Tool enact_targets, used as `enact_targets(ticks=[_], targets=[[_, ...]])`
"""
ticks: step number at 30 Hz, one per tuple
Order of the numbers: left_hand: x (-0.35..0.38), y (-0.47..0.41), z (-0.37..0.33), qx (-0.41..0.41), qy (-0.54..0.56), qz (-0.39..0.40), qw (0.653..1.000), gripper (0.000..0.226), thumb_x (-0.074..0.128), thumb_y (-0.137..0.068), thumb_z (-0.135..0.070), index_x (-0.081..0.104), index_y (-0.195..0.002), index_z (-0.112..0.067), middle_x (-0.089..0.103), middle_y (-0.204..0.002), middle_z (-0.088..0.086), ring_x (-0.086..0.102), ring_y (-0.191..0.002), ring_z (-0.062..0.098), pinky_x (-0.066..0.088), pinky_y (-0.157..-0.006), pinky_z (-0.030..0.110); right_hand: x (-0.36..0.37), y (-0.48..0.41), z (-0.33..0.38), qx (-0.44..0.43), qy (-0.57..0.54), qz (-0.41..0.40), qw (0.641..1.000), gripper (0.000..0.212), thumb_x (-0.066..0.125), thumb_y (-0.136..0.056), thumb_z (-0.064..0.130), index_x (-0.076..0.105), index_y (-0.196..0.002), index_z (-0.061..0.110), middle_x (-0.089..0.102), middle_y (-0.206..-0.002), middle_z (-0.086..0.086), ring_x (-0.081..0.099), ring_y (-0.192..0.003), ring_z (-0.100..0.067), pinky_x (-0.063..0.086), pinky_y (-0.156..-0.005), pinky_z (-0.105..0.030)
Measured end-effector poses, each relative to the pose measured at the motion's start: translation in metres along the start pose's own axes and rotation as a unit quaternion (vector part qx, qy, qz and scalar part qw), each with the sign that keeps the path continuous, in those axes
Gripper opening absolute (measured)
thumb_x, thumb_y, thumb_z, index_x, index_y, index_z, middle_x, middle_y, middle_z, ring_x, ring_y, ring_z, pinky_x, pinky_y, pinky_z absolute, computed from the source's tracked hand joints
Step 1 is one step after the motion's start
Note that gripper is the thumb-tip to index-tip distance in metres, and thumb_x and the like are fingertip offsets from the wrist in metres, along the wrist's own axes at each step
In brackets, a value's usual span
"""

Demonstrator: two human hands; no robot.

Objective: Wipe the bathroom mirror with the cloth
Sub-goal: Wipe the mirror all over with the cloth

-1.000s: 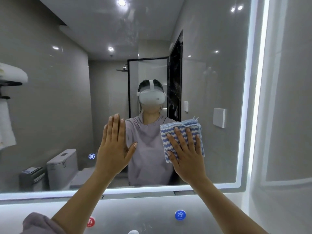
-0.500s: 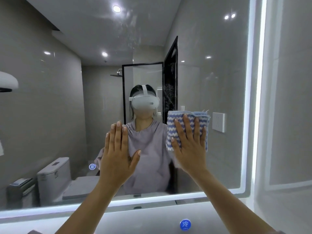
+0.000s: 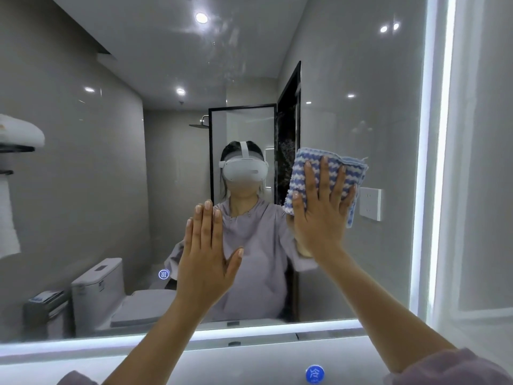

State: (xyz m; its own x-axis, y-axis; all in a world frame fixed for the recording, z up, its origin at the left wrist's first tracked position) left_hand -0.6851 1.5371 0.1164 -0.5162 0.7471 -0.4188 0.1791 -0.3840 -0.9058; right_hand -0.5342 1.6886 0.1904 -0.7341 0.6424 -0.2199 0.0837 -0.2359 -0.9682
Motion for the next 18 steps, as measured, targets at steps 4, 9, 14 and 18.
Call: enact_targets(ticks=[4, 9, 14, 18], targets=[[-0.001, 0.000, -0.002, -0.005, 0.012, -0.001, 1.000, 0.083, 0.034, -0.092, -0.055, 0.017, -0.150, 0.003, 0.008, -0.160, 0.019, 0.005, -0.149, 0.033, 0.003, -0.123, 0.039, 0.000, 0.000, 0.009, -0.008, -0.011, 0.021, 1.000, 0.067, 0.042, -0.101, 0.041, 0.006, -0.154, 0.022, -0.004, -0.161, -0.008, -0.012, -0.146, -0.030, -0.021, -0.115, -0.046], [-0.004, 0.000, -0.002, -0.014, 0.019, 0.012, 1.000, 0.082, 0.032, -0.092, -0.054, 0.018, -0.150, 0.003, 0.009, -0.160, 0.019, 0.006, -0.149, 0.033, 0.002, -0.122, 0.039, 0.001, -0.003, 0.039, -0.075, -0.027, 0.049, 0.996, 0.062, 0.027, -0.102, 0.045, -0.003, -0.152, 0.026, -0.012, -0.159, -0.002, -0.013, -0.147, -0.031, -0.009, -0.117, -0.054], [-0.006, 0.000, -0.004, -0.025, 0.032, 0.020, 0.999, 0.082, 0.032, -0.092, -0.055, 0.019, -0.150, 0.002, 0.010, -0.160, 0.018, 0.008, -0.149, 0.032, 0.001, -0.122, 0.037, 0.001, -0.004, 0.075, -0.120, -0.023, 0.071, 0.990, 0.059, 0.013, -0.100, 0.049, -0.007, -0.152, 0.028, -0.017, -0.159, -0.001, -0.018, -0.146, -0.028, -0.016, -0.116, -0.051], [-0.006, -0.001, -0.004, -0.026, 0.029, 0.029, 0.999, 0.082, 0.030, -0.092, -0.056, 0.018, -0.150, 0.001, 0.009, -0.160, 0.018, 0.007, -0.149, 0.032, -0.001, -0.122, 0.036, 0.001, -0.006, 0.092, -0.137, -0.024, 0.087, 0.986, 0.058, 0.007, -0.099, 0.049, -0.014, -0.150, 0.029, -0.026, -0.155, 0.001, -0.025, -0.144, -0.025, -0.024, -0.113, -0.047]])
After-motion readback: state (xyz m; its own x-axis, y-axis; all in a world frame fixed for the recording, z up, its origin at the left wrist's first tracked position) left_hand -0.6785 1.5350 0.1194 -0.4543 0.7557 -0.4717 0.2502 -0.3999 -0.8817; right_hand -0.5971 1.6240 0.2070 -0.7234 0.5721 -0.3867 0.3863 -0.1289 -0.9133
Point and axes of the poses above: each hand's wrist, its own y-axis away from the middle knuckle, its own x-axis out of the palm, z = x × y, the point moved 4 cm from there along -y, towards the middle knuckle
